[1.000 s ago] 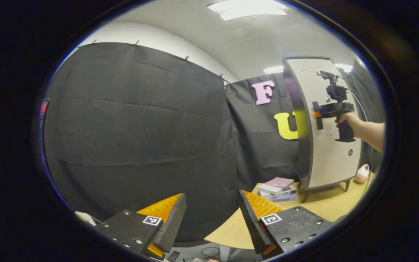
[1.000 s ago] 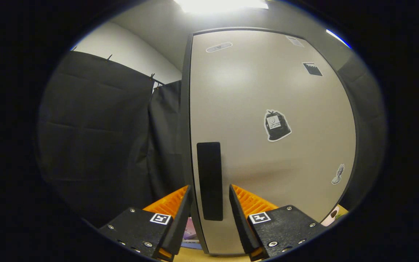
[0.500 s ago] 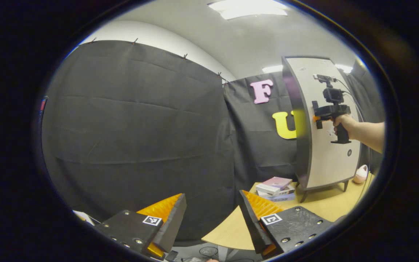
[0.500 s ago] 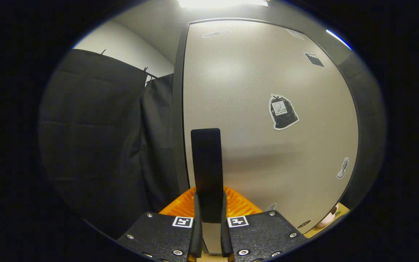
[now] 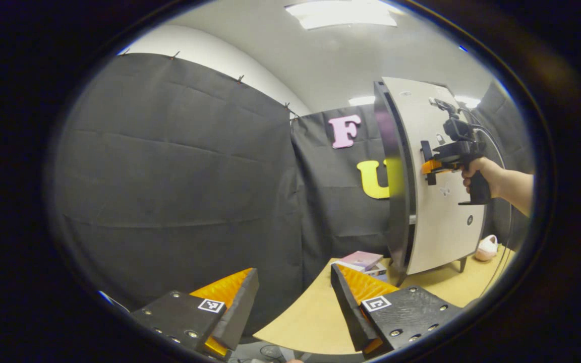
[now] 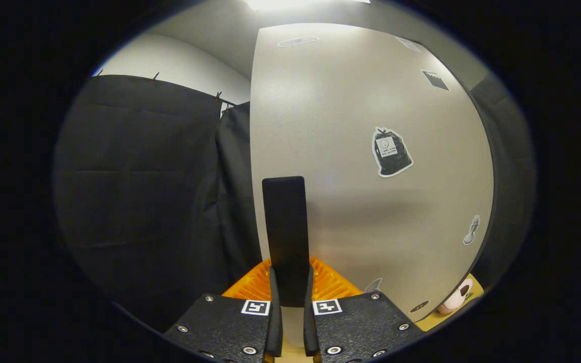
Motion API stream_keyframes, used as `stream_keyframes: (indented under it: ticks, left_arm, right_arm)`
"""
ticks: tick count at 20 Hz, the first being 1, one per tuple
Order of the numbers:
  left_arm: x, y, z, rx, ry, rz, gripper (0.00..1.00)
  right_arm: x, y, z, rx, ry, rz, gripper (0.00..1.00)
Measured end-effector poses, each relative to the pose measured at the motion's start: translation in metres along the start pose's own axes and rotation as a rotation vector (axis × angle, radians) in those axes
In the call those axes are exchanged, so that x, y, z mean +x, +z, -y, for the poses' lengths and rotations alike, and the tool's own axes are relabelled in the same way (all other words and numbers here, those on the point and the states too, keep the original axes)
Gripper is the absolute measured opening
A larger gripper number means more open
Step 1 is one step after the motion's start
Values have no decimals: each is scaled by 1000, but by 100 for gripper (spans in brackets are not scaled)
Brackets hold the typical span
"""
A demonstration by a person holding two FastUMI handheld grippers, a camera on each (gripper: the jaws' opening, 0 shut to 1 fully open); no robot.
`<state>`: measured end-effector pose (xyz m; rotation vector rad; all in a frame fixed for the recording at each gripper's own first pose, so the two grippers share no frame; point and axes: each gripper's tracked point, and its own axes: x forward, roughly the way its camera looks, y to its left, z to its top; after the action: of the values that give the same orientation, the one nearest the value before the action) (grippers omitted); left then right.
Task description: Open the cabinet door with the right hand, grasp the bottle in the cabinet with the left hand and place it on the coaster, then close the cabinet door with the right hand.
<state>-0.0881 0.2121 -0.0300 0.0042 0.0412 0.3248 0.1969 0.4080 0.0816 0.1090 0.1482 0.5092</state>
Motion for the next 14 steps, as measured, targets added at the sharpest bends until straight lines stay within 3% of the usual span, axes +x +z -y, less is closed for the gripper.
stream_keyframes:
  ticks: [1,2,4,5,6,14]
  left_arm:
    - [2,2,8,0,-14,4,87]
    - [3,4,16,0,-26,7,79]
    - [3,8,29,3,-52,12,83]
    - [4,10,38,5,-63,16,79]
    - [4,12,44,7,-75,20,87]
    - [7,26,101,18,-161,38,87]
  right_arm:
    - [-1,0,0,0,14,-2,17]
    - [0,0,1,0,26,-2,17]
    - [-4,-1,4,-1,49,-3,17]
    - [-6,-2,6,-2,59,-4,17]
    - [-10,-2,6,-3,69,-4,16]
    - [-27,-1,14,-2,164,1,17]
